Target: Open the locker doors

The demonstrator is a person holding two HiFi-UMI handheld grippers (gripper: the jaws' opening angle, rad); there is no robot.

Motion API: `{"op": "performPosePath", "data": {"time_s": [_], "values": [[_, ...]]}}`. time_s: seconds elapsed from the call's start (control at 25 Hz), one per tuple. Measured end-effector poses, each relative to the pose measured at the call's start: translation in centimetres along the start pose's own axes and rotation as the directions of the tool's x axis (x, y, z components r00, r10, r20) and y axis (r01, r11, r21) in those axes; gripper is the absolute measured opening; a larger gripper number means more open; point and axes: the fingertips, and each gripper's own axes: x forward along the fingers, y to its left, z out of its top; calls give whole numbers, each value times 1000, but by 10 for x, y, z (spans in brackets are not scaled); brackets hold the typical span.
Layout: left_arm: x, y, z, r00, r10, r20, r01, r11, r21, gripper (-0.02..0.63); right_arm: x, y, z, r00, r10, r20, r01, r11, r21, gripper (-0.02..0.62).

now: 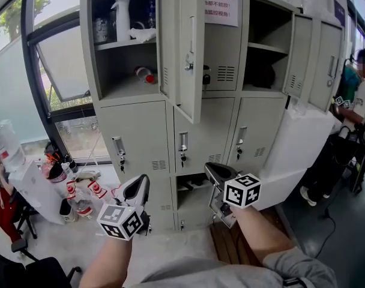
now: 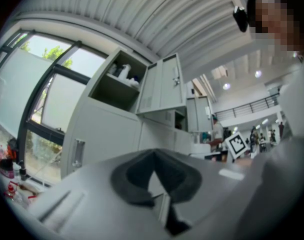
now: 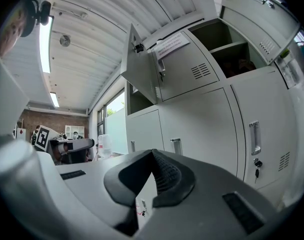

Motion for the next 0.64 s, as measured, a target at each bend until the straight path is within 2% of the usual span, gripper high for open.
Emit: {"op": "performPosePath", "data": {"time_s": [0.64], "values": [[2, 2, -5, 1000, 0, -9, 0, 1000, -10, 5, 4, -5, -3, 1000, -5, -10, 5, 1000, 5, 6]]}}
